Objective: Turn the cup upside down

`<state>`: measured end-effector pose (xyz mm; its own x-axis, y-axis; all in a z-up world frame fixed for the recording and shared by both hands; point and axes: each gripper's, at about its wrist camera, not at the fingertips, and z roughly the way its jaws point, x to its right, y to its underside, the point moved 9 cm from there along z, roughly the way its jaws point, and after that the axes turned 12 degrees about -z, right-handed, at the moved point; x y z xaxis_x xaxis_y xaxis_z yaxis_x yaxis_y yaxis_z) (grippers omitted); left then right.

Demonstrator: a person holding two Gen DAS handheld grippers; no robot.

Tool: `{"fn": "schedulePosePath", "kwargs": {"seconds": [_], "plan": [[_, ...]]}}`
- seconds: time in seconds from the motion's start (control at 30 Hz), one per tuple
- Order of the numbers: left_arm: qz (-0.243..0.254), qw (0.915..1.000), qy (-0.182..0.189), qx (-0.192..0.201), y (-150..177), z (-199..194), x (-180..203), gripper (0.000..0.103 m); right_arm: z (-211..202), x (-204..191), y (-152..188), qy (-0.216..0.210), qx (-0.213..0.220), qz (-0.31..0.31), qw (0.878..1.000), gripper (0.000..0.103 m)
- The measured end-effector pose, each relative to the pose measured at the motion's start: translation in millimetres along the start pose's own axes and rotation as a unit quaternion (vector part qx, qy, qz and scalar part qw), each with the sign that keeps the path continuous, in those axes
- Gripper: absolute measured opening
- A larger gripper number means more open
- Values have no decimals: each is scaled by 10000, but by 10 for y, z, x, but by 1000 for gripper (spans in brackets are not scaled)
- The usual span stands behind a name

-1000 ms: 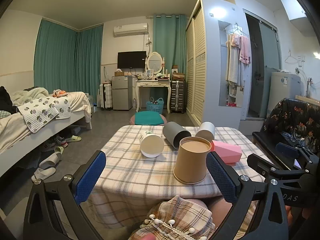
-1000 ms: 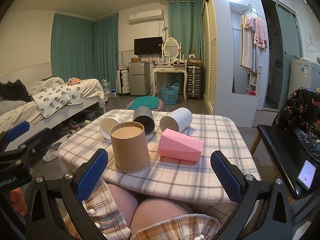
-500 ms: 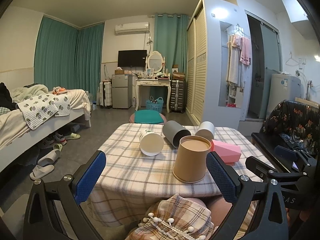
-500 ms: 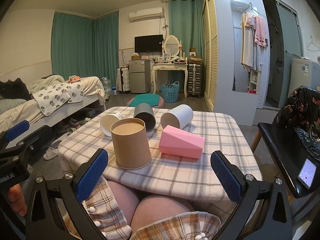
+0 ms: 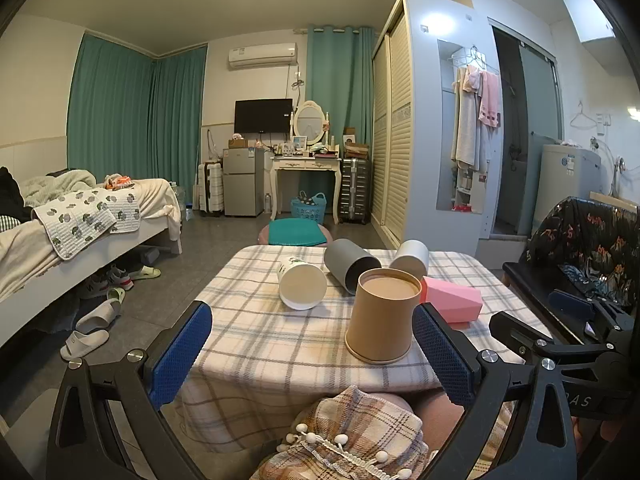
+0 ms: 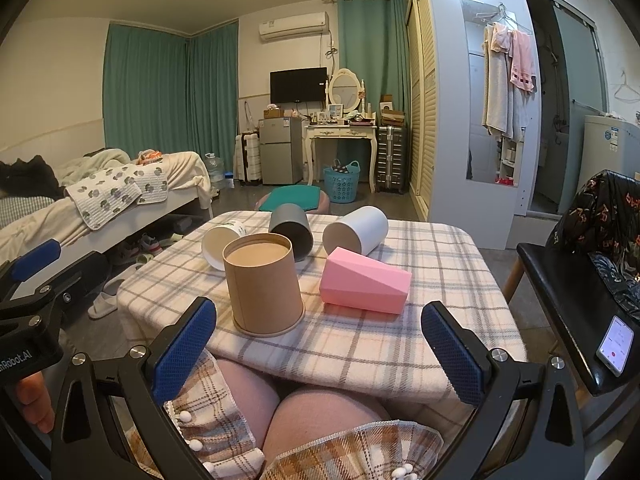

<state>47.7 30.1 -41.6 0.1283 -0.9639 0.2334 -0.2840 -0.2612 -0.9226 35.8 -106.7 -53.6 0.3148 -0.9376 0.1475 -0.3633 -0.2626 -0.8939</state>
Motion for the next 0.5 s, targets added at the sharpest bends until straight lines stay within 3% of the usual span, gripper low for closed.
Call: {"fn": "schedulePosePath", "kwargs": {"seconds": [0.5], "plan": [[41,9999,129,-3,36,-20,25,103,13,-26,25,-35,-40,4,10000,103]]}}
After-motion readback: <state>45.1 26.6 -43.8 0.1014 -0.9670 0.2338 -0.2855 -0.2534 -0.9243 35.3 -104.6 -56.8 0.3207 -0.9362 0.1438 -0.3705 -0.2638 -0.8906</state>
